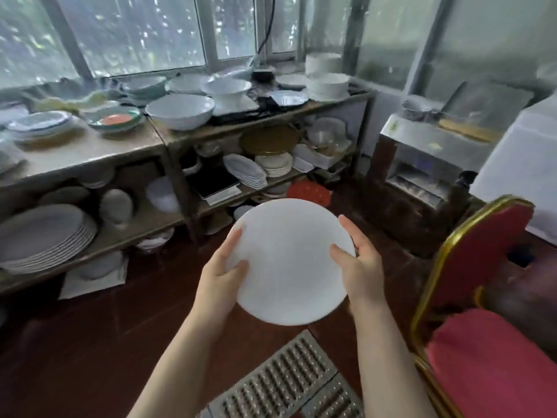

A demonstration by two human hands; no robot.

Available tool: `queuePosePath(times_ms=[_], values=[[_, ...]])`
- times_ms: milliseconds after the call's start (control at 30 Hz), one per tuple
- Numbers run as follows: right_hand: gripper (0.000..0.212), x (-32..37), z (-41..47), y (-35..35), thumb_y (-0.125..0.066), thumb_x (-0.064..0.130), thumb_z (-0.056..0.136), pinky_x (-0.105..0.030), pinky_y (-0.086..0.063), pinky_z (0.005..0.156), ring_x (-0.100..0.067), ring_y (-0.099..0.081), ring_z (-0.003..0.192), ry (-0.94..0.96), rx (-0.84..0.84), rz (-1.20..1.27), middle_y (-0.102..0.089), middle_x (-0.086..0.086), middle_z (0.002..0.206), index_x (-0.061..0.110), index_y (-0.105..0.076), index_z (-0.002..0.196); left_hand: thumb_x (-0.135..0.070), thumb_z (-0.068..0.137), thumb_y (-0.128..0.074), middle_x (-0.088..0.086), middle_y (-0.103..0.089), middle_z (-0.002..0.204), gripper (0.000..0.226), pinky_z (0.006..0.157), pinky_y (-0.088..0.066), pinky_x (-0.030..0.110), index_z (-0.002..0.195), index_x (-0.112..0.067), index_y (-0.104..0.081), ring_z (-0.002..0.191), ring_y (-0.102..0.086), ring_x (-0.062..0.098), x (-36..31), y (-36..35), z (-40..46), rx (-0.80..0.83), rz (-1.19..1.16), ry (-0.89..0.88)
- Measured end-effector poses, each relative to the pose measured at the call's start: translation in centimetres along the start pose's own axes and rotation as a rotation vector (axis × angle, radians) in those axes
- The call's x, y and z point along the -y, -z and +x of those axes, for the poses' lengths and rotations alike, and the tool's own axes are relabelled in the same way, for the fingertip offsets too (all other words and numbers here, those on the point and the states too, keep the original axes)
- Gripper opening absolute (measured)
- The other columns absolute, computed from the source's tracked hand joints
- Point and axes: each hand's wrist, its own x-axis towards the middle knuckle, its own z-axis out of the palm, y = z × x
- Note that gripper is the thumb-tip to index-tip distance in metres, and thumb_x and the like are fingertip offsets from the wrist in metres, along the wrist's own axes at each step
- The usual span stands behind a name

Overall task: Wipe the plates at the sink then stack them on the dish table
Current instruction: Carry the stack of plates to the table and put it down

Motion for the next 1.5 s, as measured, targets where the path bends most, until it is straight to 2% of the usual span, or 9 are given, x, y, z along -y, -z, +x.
queuePosePath(times_ms=[133,267,400,667,833,1067,1200,1333,1500], values=[[0.049,-2.5,7.9,-10.4,-0.06,0.007,0.085,-0.024,-0.055,0.081,-0.005,-0.063,0.103,-0.045,0.134,0.013,-0.065,0.018,0.115,0.052,-0.062,0.105,0.009,0.089,-0.049,-0.019,-0.063,0.121,0.065,0.098,-0.046,0.032,0.109,-0.052,-0.06,0.116,-0.058,0.01,1.3,6.0,9.0,-0.139,-0.046,0.022],[0.049,-4.3,15.3,-20.9,-0.059,0.004,0.087,-0.029,-0.058,0.079,-0.012,-0.065,0.103,-0.086,0.203,0.064,-0.066,0.01,0.117,0.046,-0.061,0.113,0.002,0.091,-0.051,-0.023,-0.065,0.116,0.061,0.091,-0.049,0.028,0.111,-0.054,-0.061,0.109,-0.061,0.002,2.1,12.4,19.2,-0.209,-0.064,0.05],[0.049,-5.3,22.1,-30.1,-0.059,0.004,0.088,-0.038,-0.056,0.086,-0.016,-0.063,0.108,-0.118,0.259,0.055,-0.064,0.007,0.122,0.043,-0.06,0.117,0.001,0.091,-0.052,-0.009,-0.062,0.128,0.058,0.104,-0.045,0.042,0.114,-0.051,-0.061,0.12,-0.057,0.016,1.7,17.5,28.3,-0.272,-0.083,0.064],[0.049,-9.5,36.5,-46.6,-0.06,0.003,0.086,-0.042,-0.057,0.084,-0.019,-0.064,0.105,-0.183,0.379,0.055,-0.065,0.003,0.119,0.045,-0.06,0.112,0.002,0.089,-0.052,-0.01,-0.061,0.127,0.06,0.105,-0.044,0.045,0.11,-0.054,-0.061,0.121,-0.055,0.017,3.0,25.4,45.2,-0.427,-0.051,0.107],[0.059,-12.0,44.7,-58.9,-0.06,0.006,0.087,-0.025,-0.055,0.059,-0.023,-0.066,0.098,-0.306,0.579,0.005,-0.062,-0.007,0.119,0.032,-0.044,0.137,0.005,0.089,-0.053,-0.003,-0.063,0.121,0.058,0.1,-0.043,0.054,0.112,-0.048,-0.059,0.107,-0.06,0.024,3.4,31.4,54.1,-0.633,-0.103,0.14],[0.039,-15.2,48.7,-74.4,-0.058,0.008,0.088,-0.031,-0.058,0.063,-0.021,-0.069,0.089,-0.382,0.853,-0.138,-0.069,-0.002,0.104,0.02,-0.058,0.125,-0.003,0.078,-0.064,-0.008,-0.065,0.117,0.059,0.082,-0.053,0.029,0.126,-0.038,-0.056,0.11,-0.062,0.014,4.6,41.3,60.8,-0.864,-0.123,0.179],[0.034,-18.0,50.0,-82.5,-0.058,0.007,0.088,-0.04,-0.058,0.073,-0.026,-0.066,0.094,-0.396,0.859,-0.211,-0.068,-0.006,0.105,0.016,-0.059,0.12,0.002,0.085,-0.056,-0.004,-0.06,0.123,0.057,0.093,-0.051,0.04,0.125,-0.039,-0.054,0.113,-0.058,0.02,6.3,48.2,65.6,-0.881,-0.104,0.248],[0.034,-20.3,51.1,-89.9,-0.059,0.003,0.087,-0.047,-0.055,0.084,-0.03,-0.065,0.096,-0.467,0.823,-0.255,-0.067,-0.009,0.107,0.015,-0.056,0.12,-0.006,0.082,-0.056,-0.005,-0.061,0.115,0.055,0.077,-0.056,0.028,0.121,-0.044,-0.055,0.099,-0.062,0.014,7.2,55.2,70.2,-0.844,-0.087,0.326],[0.035,-23.2,51.4,-96.0,-0.061,0.001,0.086,-0.052,-0.053,0.088,-0.031,-0.065,0.098,-0.514,0.795,-0.316,-0.068,-0.01,0.108,0.013,-0.058,0.118,-0.007,0.086,-0.057,-0.006,-0.063,0.113,0.056,0.083,-0.053,0.033,0.127,-0.045,-0.054,0.1,-0.061,0.014,8.5,61.7,74.1,-0.791,-0.065,0.433]])
